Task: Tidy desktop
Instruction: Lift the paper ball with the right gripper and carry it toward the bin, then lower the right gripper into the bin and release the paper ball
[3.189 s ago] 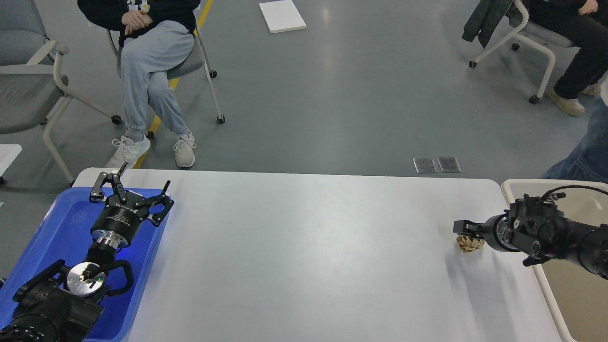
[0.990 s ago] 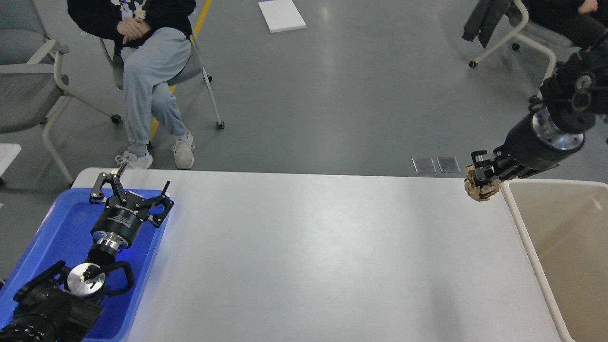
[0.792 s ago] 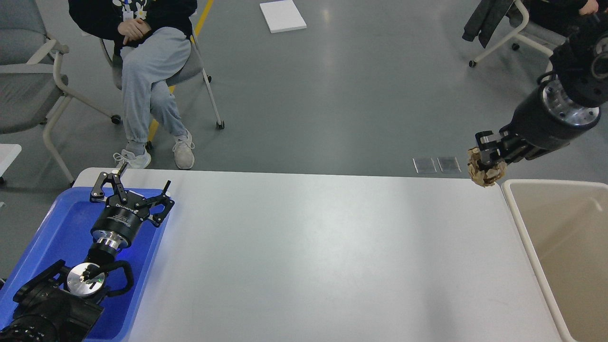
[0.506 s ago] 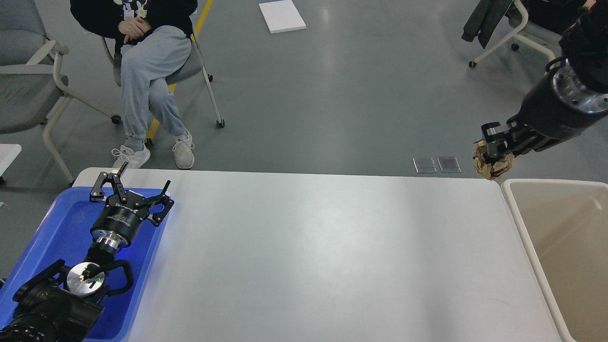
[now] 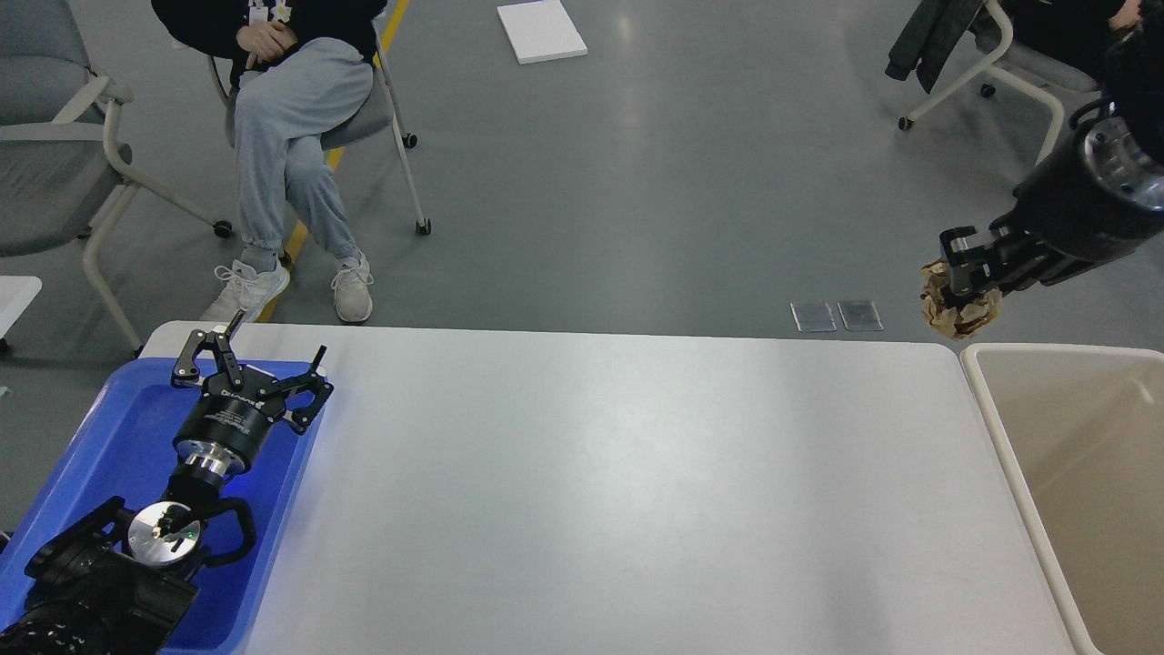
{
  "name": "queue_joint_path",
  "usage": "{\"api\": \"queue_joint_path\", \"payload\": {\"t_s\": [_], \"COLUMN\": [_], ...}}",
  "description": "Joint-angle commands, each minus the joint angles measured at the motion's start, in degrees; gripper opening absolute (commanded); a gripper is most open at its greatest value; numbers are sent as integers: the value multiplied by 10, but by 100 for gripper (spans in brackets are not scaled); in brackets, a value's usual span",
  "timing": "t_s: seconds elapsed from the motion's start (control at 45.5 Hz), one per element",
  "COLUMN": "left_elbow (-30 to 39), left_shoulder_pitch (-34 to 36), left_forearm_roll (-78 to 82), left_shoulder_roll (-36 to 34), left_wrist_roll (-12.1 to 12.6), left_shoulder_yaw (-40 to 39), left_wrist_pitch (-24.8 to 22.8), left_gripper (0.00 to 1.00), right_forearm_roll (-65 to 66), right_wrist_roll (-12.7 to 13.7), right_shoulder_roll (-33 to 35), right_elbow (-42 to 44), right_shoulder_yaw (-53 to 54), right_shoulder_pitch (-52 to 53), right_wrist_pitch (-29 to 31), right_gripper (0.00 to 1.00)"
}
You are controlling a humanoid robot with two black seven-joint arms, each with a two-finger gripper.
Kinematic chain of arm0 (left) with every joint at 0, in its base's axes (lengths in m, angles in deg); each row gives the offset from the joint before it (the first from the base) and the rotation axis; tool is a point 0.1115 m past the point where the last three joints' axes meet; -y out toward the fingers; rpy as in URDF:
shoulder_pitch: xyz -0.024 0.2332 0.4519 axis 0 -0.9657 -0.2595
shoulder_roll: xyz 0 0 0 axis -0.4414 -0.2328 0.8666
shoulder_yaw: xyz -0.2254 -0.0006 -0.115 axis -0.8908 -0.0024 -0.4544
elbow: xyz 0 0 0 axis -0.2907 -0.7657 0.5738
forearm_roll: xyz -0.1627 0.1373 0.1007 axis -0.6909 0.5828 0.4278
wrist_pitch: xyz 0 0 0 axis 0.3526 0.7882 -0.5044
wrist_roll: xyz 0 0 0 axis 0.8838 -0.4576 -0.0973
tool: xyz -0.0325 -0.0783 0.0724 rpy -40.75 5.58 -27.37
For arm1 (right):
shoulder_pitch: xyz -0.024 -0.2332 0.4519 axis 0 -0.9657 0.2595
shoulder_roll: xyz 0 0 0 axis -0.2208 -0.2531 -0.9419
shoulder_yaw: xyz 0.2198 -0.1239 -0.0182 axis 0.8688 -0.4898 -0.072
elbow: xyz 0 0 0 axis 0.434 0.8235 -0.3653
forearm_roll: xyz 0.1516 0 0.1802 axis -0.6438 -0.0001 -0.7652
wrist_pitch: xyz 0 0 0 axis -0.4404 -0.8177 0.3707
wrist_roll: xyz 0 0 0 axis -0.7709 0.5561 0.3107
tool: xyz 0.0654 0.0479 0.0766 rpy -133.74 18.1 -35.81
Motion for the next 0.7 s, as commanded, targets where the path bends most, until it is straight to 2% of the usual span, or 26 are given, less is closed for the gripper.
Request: {"api": "queue_joint_path", "payload": {"t_s": [0.0, 0.308, 0.462, 0.682], "left_elbow": [0, 0, 0, 0], "left_shoulder_pitch": [0, 0, -1, 0], "left_forearm_roll": [0, 0, -1, -1], "left_shoulder_roll": [0, 0, 0, 0], "left_wrist_roll": [0, -1, -1, -1], "left_shoulder_yaw": [0, -1, 0, -1], "left_wrist_pitch": [0, 0, 0, 0], "left_gripper": [100, 100, 100, 100], "right_forearm_roll": [41, 49, 50, 46], "right_wrist_roll": [1, 1, 2, 1], "right_shoulder_roll": [77, 219, 277, 316], "right_elbow": [2, 63, 122, 251], "right_shoulder_yaw": [2, 35, 115, 255], "right_shoulder_pitch": [-35, -140, -243, -416], "right_wrist_pitch": [-15, -67, -75, -75], "right_gripper": [0, 0, 0, 0]}}
